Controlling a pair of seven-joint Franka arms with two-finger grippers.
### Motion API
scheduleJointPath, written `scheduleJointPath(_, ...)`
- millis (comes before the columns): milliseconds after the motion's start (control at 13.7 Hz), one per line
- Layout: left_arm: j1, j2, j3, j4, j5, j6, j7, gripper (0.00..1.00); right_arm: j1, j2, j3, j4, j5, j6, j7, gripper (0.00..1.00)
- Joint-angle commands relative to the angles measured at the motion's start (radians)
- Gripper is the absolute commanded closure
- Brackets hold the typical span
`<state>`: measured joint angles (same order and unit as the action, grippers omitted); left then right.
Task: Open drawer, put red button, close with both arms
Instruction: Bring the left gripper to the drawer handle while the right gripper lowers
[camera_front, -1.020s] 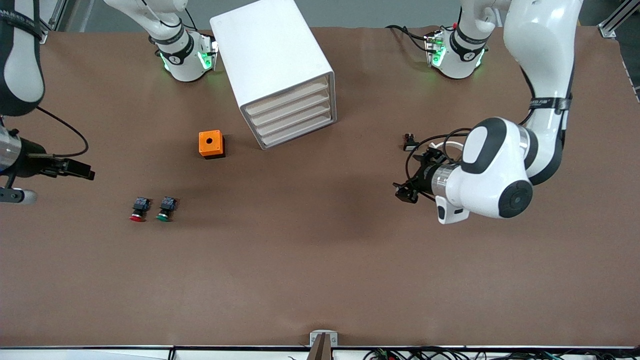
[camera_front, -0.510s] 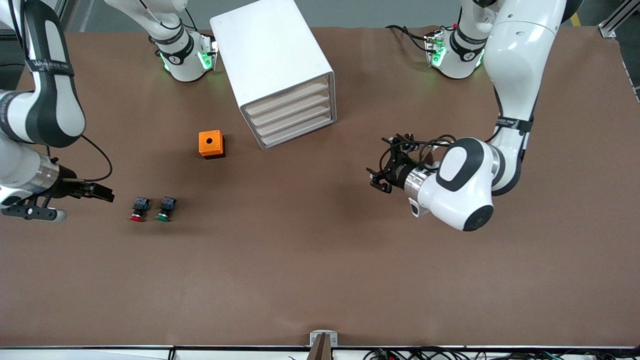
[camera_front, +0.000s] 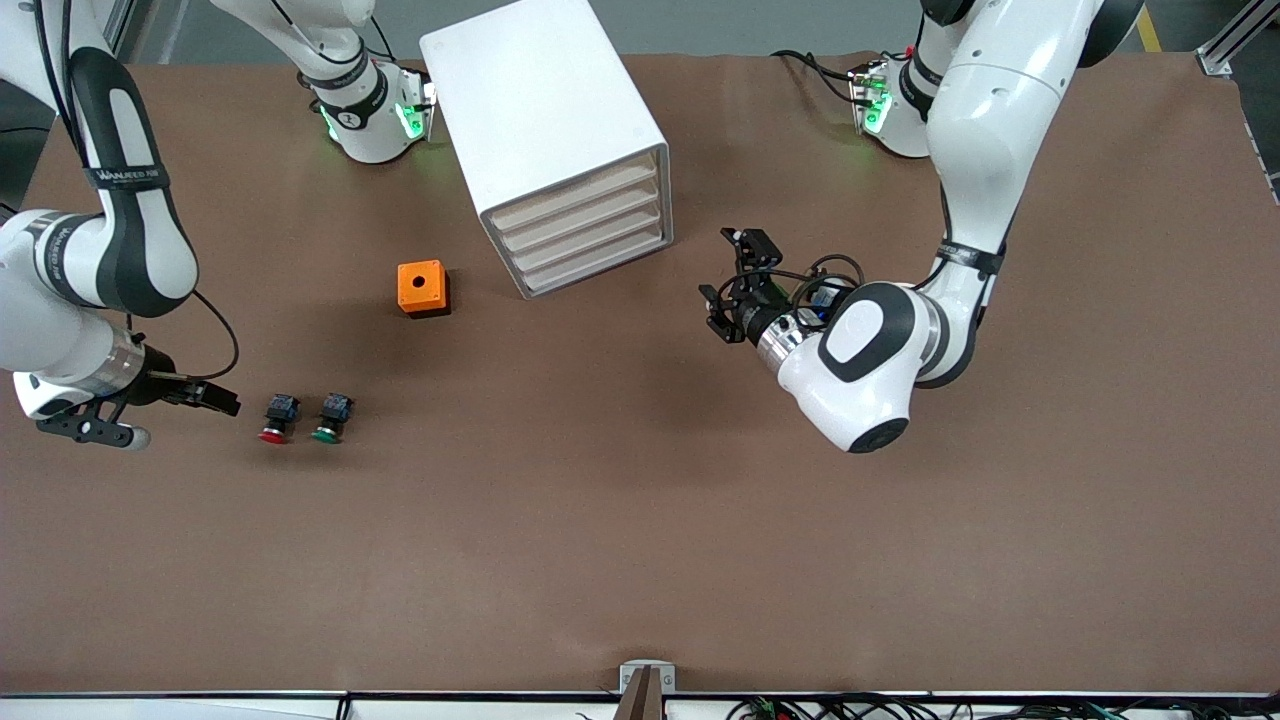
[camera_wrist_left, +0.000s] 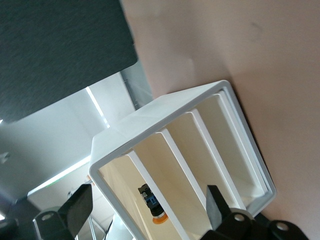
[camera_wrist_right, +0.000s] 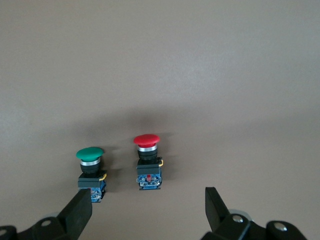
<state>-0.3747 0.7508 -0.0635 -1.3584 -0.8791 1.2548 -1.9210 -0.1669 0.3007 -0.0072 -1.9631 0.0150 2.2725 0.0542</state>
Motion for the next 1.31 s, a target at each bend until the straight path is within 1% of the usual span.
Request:
scheduleJointPath(0,-0.013,0.057,-0.001,0.030,-0.055,-0.041,-0.087,0.00,0.001,0.009,0.010,-0.022,-0.001,0.047,0.039,0.00)
scheduleJointPath(291,-0.029,0.143,-0.001,0.032,-0.132,-0.048,-0.203,0.00,0.003,0.015,0.010,-0.132,-0.004,0.215,0.039,0.00)
scheduleJointPath(437,-0.046,0.166,-0.001,0.030,-0.178,-0.049,-0.265,0.00,0.010,0.037,0.010,-0.146,-0.004,0.254,0.039,0.00)
scheduleJointPath(583,-0.069,0.180,0.001,0.028,-0.193,-0.048,-0.299,0.00,0.010,0.078,0.010,-0.146,-0.004,0.292,0.039,0.00)
scheduleJointPath(728,-0.076,0.188,0.001,0.030,-0.221,-0.046,-0.299,0.30,0.010,0.110,0.010,-0.151,-0.004,0.338,0.039,0.00)
scheduleJointPath(801,-0.082,0.193,0.001,0.030,-0.224,-0.043,-0.297,0.40,0.010,0.112,0.010,-0.163,-0.004,0.346,0.042,0.00)
scheduleJointPath(874,-0.093,0.196,0.001,0.030,-0.227,-0.041,-0.297,0.47,0.010,0.112,0.010,-0.177,-0.004,0.364,0.048,0.00)
scheduleJointPath(947,-0.104,0.197,0.001,0.030,-0.239,-0.040,-0.294,0.50,0.016,0.115,0.010,-0.192,-0.004,0.389,0.050,0.00)
scheduleJointPath(1092,-0.112,0.211,0.001,0.032,-0.242,-0.019,-0.291,0.50,0.021,0.120,0.010,-0.218,-0.004,0.427,0.052,0.00)
scheduleJointPath(1238,-0.119,0.217,0.001,0.032,-0.244,0.017,-0.291,0.50,0.021,0.120,0.010,-0.229,-0.004,0.432,0.074,0.00)
